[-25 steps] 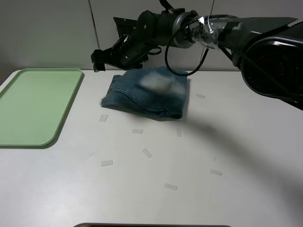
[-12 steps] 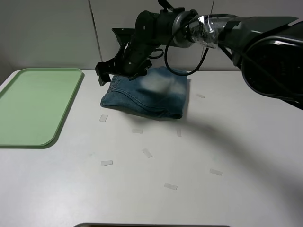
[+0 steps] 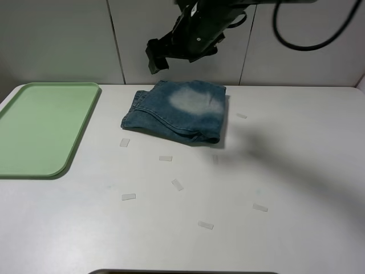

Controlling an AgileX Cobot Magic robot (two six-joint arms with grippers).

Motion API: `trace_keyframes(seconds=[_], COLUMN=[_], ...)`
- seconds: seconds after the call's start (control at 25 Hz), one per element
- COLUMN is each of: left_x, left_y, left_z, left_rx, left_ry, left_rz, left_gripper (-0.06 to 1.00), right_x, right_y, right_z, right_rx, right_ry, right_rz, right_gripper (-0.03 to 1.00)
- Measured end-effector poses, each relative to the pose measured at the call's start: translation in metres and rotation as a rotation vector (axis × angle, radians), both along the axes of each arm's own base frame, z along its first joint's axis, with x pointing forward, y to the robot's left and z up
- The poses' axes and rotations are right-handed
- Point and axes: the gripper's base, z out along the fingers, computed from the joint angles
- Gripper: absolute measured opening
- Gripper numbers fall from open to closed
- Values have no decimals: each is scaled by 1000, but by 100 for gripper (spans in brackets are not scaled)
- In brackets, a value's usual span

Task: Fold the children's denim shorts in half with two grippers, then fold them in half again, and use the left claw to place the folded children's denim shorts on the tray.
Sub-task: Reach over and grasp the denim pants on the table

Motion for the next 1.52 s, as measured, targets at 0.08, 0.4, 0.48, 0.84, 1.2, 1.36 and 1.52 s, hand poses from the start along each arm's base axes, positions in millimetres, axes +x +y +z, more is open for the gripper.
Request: trace_keyframes(seconds=[0.08, 0.4, 0.48, 0.84, 1.2, 1.36, 1.52], left_x=[0, 0, 0, 0, 0, 0, 0], left_y=[0, 0, 0, 0, 0, 0, 0], left_z=[0, 0, 0, 0, 0, 0, 0], left_rx=[0, 0, 0, 0, 0, 0, 0], left_ry=[0, 0, 0, 0, 0, 0, 0], left_rz=[0, 0, 0, 0, 0, 0, 0], left_gripper=[76, 76, 76, 76, 76, 76, 76], right_x=[-16, -84, -102, -159, -230, -270, -308], right_y=[-18, -87, -103, -174, -233, -247, -253], right_z=[8, 51, 60, 64, 72, 82, 79], right_rx=[-6, 62, 92, 159, 241, 261, 253], right_ry=[-42, -173, -212, -293, -440, -516, -514], right_rz=[-9, -105, -124, -283, -497, -560, -586], right_gripper=[69, 69, 69, 69, 69, 69, 69])
